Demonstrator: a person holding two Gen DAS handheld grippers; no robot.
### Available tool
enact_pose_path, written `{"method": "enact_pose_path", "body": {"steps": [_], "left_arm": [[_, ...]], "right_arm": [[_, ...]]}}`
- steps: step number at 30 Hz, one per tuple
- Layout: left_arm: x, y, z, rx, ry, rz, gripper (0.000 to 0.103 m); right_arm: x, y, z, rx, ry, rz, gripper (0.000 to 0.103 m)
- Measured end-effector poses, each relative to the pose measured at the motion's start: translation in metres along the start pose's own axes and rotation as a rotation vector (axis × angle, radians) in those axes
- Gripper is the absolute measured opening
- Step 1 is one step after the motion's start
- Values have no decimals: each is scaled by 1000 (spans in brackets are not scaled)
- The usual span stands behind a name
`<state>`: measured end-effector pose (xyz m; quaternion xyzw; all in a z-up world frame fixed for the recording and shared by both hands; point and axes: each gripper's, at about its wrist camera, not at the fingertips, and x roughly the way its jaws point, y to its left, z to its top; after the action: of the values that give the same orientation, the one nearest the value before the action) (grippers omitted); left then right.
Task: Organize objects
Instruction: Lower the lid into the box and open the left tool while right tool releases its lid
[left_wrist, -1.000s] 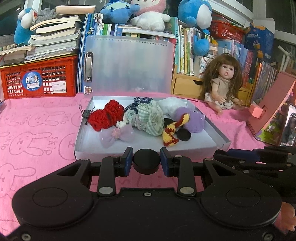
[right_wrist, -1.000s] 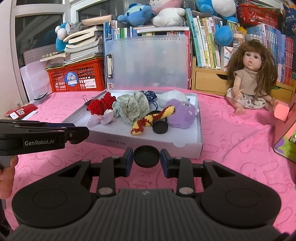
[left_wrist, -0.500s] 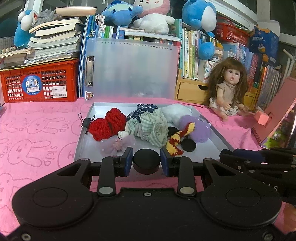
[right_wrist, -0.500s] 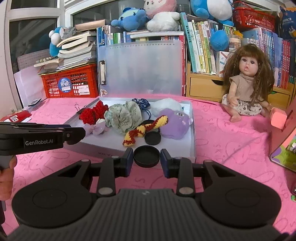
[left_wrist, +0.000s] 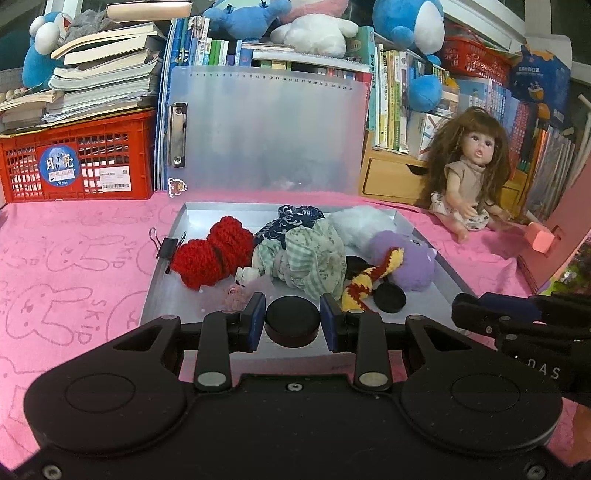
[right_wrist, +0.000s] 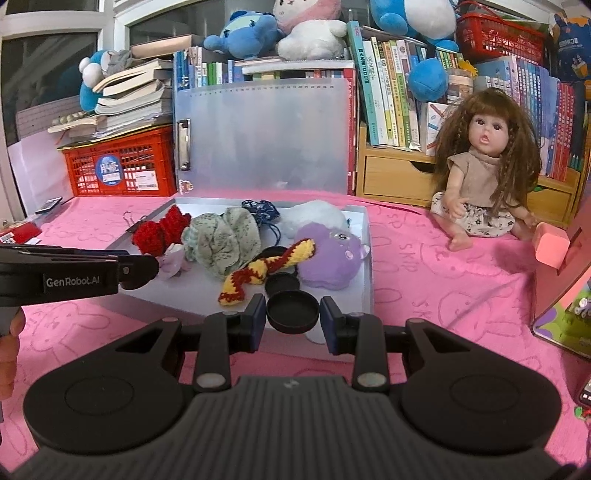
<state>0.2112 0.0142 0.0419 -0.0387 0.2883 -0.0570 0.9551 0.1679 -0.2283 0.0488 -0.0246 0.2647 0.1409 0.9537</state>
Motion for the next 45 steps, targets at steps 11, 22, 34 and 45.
{"method": "enact_pose_path", "body": {"steps": [11,22,34,45], "left_arm": [[25,-1,8,3,35,21,30],[51,-1,12,-5,98,23,30],[70,1,13,-20,143,32,30],[84,1,16,-20,144,53,30]], "right_arm": [[20,-8,9,21,26,-18,40],[42,-18,13,68,80,-19,40],[59,-25,13,98,135,-14,40],[71,-27,17,114,157,-13,40]]}}
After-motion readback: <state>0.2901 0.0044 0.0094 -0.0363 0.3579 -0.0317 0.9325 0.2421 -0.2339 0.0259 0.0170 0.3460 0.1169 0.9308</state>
